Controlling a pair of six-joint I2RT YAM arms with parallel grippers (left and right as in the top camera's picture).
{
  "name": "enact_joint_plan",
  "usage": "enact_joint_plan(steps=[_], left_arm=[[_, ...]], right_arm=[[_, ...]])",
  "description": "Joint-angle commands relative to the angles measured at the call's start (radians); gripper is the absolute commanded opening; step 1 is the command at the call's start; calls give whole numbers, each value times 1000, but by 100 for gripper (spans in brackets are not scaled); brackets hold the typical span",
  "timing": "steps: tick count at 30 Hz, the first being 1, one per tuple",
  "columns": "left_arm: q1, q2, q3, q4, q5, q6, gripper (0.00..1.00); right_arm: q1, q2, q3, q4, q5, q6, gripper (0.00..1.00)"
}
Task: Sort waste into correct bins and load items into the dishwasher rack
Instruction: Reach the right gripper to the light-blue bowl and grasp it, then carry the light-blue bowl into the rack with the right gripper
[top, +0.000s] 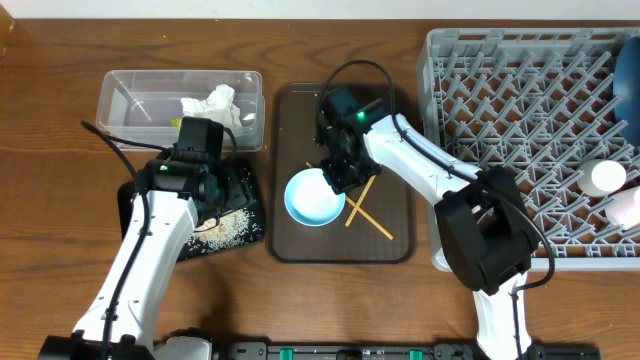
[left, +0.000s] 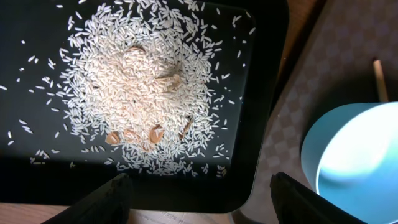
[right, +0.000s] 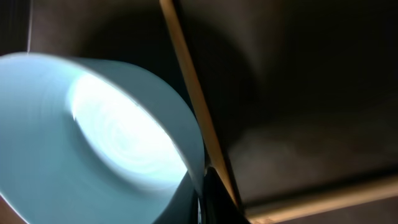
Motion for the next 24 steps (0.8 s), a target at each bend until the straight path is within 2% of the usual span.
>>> enact_joint_plan(steps=[1,8,13,19,24], left_arm=[[3,-1,8,-1,-16,-12,74],[3,-1,8,-1,-16,-12,73],[3,-1,8,5,-16,-13,73],[3,-1,8,8,-16,-13,74],[3,-1,8,9,-16,-13,74]], right_arm=[[-47,-42,83,-24,45,7,1],[-165,-211,167,-42,247,-57,1],[-255,-323,167,-3,640,-57,1],[-357,-332,167,113,1110,-62,1],[-435,-315,166,221,1182,-159,1]])
